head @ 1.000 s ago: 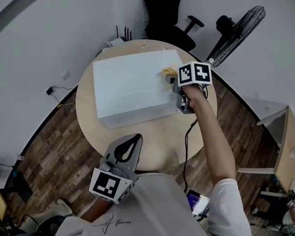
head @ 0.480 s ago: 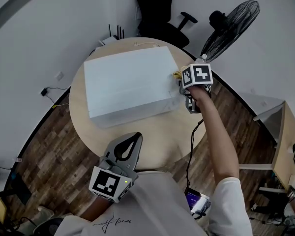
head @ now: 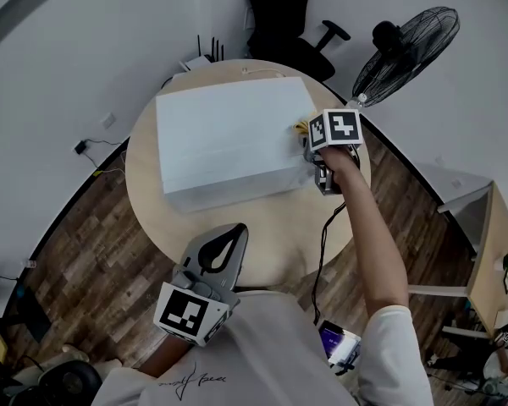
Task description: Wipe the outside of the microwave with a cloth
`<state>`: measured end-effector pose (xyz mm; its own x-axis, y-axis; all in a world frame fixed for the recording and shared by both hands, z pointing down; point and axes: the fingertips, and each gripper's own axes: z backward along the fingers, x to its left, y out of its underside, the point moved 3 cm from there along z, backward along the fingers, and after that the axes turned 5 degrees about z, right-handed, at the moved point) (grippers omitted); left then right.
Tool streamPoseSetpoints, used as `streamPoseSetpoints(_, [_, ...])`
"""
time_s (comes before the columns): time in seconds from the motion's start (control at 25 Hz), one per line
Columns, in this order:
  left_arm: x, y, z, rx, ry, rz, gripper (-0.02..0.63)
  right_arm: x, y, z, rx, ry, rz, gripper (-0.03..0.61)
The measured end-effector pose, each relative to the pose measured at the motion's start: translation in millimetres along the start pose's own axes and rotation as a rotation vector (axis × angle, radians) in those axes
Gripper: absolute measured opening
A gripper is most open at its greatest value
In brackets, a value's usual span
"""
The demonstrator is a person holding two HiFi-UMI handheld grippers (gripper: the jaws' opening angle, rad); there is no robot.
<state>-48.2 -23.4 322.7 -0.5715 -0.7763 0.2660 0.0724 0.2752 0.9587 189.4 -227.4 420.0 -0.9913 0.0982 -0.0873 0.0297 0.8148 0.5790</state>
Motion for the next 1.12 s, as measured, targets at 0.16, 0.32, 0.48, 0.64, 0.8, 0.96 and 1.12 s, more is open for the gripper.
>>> streamPoseSetpoints(0.16, [5, 0, 8, -0.002, 0.003, 0.001, -0.006, 13, 1, -2, 0.003, -0.009, -0.003, 0.123])
streamPoseSetpoints(0.32, [6, 1, 17, -0.001, 0.017, -0.002, -0.006, 32, 2, -4, 0.003, -0.028, -0.015, 0.123])
streamPoseSetpoints(0.48, [7, 2, 24, -0.003, 0.031, 0.017, -0.006, 52, 1, -7, 0.001, -0.027, 0.003, 0.123])
streamPoseSetpoints(0.64, [6, 7, 35, -0.002, 0.041, 0.034, -0.006, 75, 6, -6, -0.001, -0.031, 0.024, 0.123])
streamPoseSetpoints(0.8, [13, 8, 47, -0.004, 0.028, 0.045, -0.006, 99, 4, -8, -0.005, -0.053, 0.028, 0.123])
streamPoseSetpoints(0.96, [23, 12, 59, -0.008, 0.005, 0.075, -0.006, 122, 5, -12, -0.012, -0.079, 0.024, 0.123])
streamPoseSetpoints(1.12, [29, 13, 70, -0.007, -0.006, 0.067, -0.006, 149, 5, -14, -0.015, -0.106, 0.037, 0.123])
